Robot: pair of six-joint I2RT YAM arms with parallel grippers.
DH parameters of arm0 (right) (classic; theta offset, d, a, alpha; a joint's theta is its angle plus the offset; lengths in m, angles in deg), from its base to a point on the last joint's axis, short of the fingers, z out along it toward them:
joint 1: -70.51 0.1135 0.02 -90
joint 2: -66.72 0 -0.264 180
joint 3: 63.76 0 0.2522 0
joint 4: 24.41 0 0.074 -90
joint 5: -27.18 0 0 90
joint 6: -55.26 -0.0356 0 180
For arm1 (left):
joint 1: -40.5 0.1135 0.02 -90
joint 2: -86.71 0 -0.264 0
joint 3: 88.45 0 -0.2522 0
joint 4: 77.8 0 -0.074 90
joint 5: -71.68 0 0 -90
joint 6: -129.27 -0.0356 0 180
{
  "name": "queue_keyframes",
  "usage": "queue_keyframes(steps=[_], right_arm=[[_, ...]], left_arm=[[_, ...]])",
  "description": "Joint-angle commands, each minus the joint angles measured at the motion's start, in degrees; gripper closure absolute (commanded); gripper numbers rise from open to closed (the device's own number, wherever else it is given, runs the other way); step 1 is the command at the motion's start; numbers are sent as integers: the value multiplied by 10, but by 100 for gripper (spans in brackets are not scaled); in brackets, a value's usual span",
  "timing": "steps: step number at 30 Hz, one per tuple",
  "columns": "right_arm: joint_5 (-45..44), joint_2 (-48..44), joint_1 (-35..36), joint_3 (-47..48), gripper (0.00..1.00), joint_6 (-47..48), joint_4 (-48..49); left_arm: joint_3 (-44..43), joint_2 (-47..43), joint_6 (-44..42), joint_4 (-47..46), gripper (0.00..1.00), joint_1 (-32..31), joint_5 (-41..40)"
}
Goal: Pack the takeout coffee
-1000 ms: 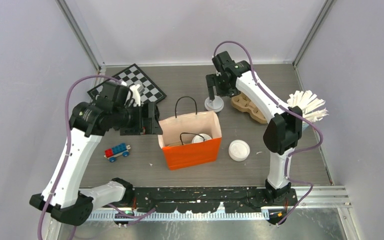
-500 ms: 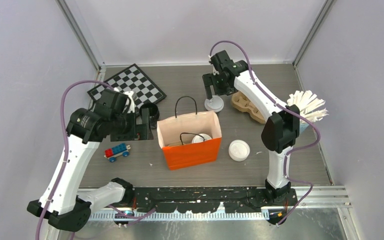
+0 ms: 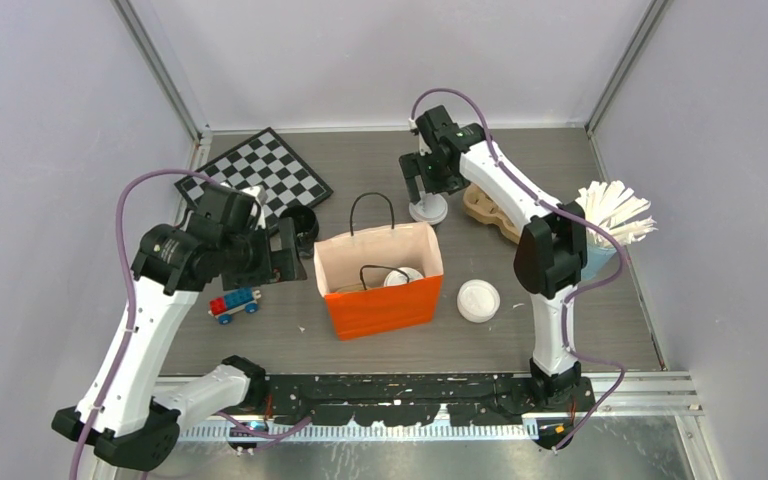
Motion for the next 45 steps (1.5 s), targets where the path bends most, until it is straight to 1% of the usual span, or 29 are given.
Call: queue_keyframes(steps=[1, 6, 10, 14, 18, 23, 27, 32, 36, 41, 45], right_arm=[[-2, 10, 0, 30, 7, 14, 7], [0, 25, 2, 42, 12, 13, 0], [-10, 36, 2, 55, 13, 10, -14], [-15, 24, 3, 56, 13, 9, -17], [-16, 13, 6, 71, 9, 9, -28], [-16, -3, 15, 53, 9, 11, -21], [-22, -3, 18, 48, 9, 12, -33], [-24, 0, 21, 38, 6, 16, -31], [-45, 9, 23, 35, 6, 25, -27], [-48, 21, 23, 32, 7, 29, -25], [-57, 20, 23, 24, 9, 33, -21]], left_arm=[[7, -16, 22, -31, 5, 1, 1], [19, -28, 30, -44, 4, 1, 2], [22, -34, 33, -42, 4, 1, -4], [20, -33, 34, -40, 4, 1, -6], [22, -31, 34, -41, 4, 1, -7], [21, -25, 34, -50, 4, 1, -7], [17, -16, 28, -60, 4, 1, -1], [24, -13, 24, -68, 4, 1, 3], [26, -18, 26, -65, 4, 1, 8], [32, -28, 25, -68, 5, 1, -1], [39, -32, 32, -82, 6, 1, 6]])
